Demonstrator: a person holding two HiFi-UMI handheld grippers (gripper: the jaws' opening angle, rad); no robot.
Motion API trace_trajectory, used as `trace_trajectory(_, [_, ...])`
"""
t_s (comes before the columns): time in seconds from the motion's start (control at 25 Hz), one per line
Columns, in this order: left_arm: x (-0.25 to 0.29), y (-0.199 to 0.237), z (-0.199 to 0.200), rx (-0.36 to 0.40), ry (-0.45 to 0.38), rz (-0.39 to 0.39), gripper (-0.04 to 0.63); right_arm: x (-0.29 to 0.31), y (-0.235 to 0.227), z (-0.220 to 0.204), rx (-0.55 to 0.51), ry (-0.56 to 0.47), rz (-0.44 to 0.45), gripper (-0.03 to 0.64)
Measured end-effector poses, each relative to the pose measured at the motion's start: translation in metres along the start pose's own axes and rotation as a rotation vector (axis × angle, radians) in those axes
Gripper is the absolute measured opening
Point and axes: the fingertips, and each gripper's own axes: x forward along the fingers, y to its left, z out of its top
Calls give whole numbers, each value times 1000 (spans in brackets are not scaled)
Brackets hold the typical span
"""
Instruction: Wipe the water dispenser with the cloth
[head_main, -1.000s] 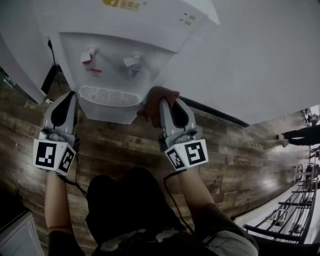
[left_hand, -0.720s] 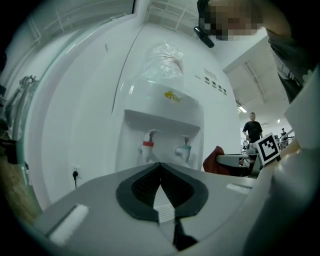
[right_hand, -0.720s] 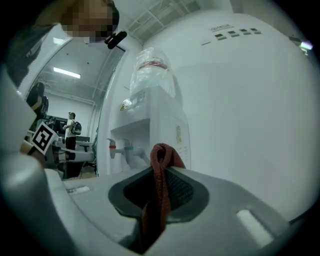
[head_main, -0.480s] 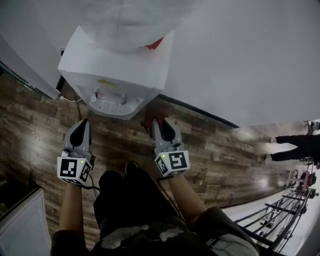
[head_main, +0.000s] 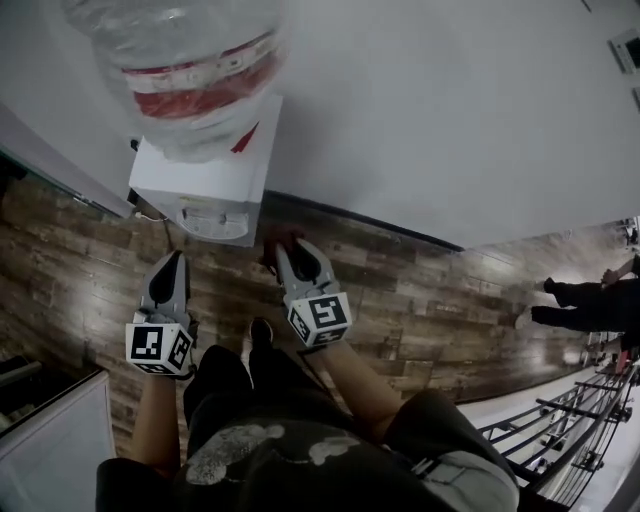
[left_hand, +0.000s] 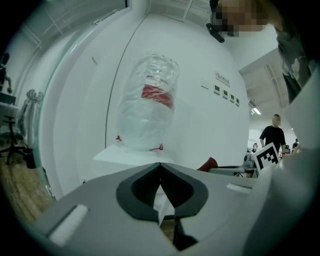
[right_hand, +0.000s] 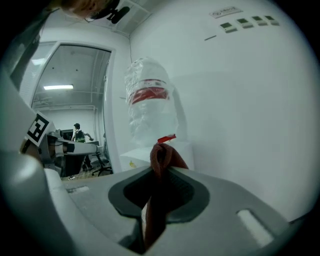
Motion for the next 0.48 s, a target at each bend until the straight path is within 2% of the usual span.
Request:
trace_trajectory(0.24, [-3, -36, 17, -1, 6, -17, 18, -10, -14, 29, 21, -46, 1, 46])
trace_trajectory(0.48, [-4, -58, 9, -8, 27, -49, 20, -20, -16, 21, 9, -26, 13, 46])
